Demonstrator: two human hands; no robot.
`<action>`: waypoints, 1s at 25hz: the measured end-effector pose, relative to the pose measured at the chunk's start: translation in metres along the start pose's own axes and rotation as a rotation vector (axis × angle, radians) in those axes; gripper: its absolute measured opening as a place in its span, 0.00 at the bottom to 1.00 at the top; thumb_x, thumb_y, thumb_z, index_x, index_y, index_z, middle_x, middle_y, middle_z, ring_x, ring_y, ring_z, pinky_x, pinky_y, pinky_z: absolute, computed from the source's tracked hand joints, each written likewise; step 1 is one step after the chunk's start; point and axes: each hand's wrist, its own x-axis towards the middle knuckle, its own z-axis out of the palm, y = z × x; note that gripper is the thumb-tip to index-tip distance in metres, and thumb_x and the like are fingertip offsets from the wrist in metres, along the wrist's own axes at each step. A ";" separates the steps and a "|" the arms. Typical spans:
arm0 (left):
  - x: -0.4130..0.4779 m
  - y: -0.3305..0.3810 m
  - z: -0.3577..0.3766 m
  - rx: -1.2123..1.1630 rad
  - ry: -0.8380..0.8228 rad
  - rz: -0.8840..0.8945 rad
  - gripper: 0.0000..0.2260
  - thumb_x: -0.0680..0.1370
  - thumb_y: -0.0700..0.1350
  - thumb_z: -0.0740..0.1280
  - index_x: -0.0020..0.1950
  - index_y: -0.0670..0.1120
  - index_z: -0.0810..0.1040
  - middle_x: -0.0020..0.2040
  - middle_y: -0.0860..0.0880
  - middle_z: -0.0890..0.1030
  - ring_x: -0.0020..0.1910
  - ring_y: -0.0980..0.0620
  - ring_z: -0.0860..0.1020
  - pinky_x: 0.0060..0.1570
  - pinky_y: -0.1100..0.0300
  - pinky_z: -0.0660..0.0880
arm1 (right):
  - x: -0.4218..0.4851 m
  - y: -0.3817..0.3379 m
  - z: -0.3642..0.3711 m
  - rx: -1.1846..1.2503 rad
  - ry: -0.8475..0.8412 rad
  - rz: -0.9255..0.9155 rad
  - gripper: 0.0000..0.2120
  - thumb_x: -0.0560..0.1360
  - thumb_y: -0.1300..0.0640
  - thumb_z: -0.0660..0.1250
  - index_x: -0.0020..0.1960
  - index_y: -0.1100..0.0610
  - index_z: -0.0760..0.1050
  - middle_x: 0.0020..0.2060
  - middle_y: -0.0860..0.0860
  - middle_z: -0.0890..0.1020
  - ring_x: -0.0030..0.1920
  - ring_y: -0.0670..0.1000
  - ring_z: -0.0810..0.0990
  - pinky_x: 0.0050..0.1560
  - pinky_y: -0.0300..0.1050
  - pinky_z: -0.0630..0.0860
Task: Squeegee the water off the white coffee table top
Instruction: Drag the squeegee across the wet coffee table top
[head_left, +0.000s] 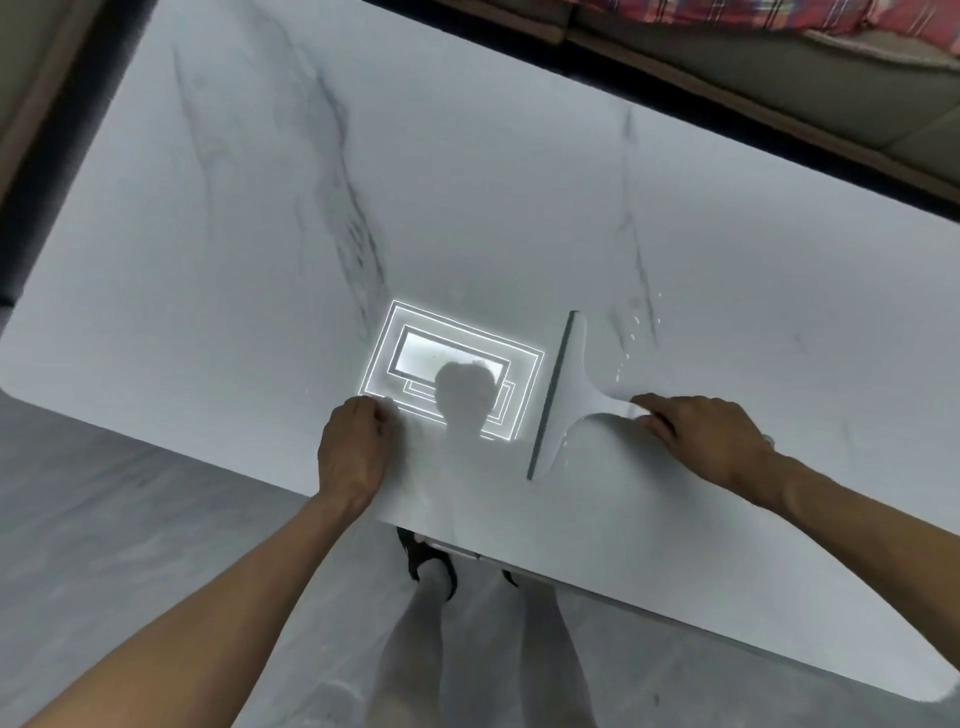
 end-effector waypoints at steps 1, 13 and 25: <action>0.002 -0.002 -0.002 0.034 -0.002 -0.014 0.09 0.76 0.38 0.59 0.40 0.44 0.77 0.43 0.48 0.80 0.41 0.46 0.78 0.36 0.55 0.73 | -0.005 0.009 -0.007 -0.026 0.014 0.038 0.19 0.79 0.40 0.45 0.63 0.39 0.69 0.49 0.47 0.84 0.47 0.55 0.82 0.40 0.47 0.72; 0.010 -0.035 -0.029 0.070 0.031 0.012 0.11 0.77 0.38 0.56 0.50 0.41 0.78 0.50 0.44 0.81 0.50 0.42 0.79 0.45 0.52 0.76 | 0.083 -0.219 0.017 0.057 -0.115 -0.488 0.18 0.81 0.44 0.51 0.68 0.45 0.69 0.51 0.52 0.81 0.51 0.56 0.80 0.43 0.44 0.63; -0.027 0.029 0.032 0.041 -0.134 0.164 0.12 0.75 0.34 0.57 0.54 0.42 0.74 0.54 0.47 0.77 0.53 0.44 0.76 0.52 0.50 0.76 | -0.024 0.002 0.021 0.085 0.087 0.147 0.16 0.81 0.44 0.49 0.64 0.42 0.70 0.48 0.48 0.84 0.47 0.58 0.81 0.40 0.48 0.71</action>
